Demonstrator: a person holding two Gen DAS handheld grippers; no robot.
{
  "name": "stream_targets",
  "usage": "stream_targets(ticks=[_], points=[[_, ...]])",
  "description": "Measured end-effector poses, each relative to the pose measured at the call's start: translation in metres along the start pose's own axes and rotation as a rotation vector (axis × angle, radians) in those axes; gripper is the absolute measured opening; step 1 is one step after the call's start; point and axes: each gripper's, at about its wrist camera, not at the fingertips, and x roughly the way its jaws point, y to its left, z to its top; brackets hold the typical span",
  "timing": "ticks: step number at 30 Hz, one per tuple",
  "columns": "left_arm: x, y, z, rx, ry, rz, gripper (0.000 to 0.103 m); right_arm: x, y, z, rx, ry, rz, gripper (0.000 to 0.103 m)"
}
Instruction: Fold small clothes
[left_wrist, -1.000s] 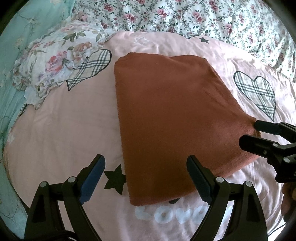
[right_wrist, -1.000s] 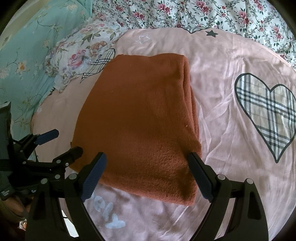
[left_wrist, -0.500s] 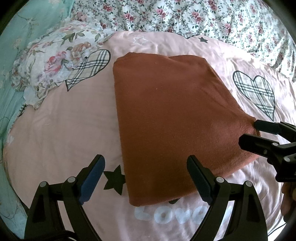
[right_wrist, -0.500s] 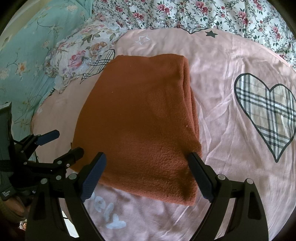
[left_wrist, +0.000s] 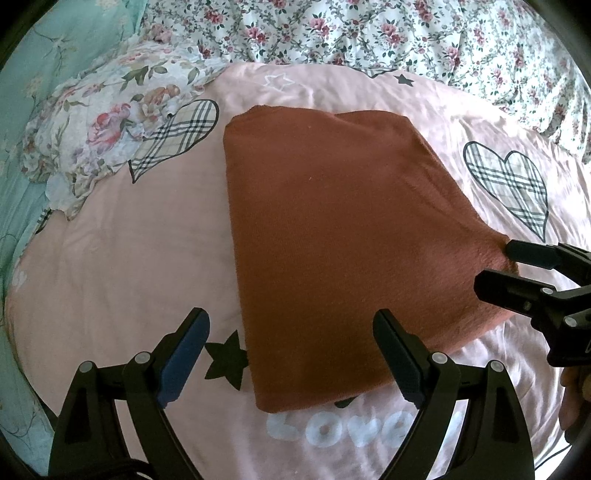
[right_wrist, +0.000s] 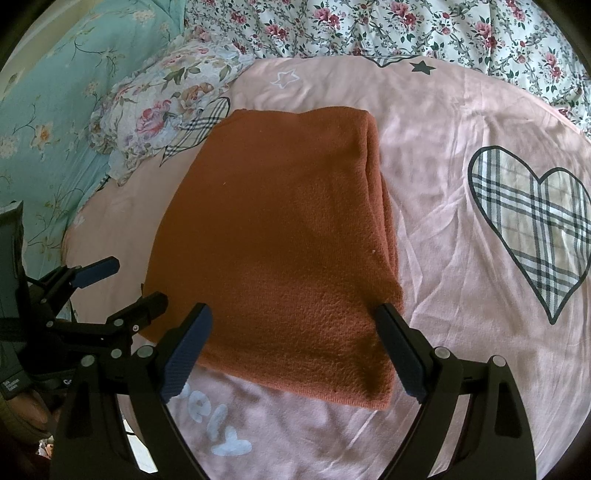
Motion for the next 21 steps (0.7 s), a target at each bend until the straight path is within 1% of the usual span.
stream_targets(ticks=[21], points=[[0.0005,-0.0014,0.0025,-0.002,-0.002,-0.003,0.091,-0.0007,0.0003,-0.0002,0.004,-0.005,-0.001,0.09]])
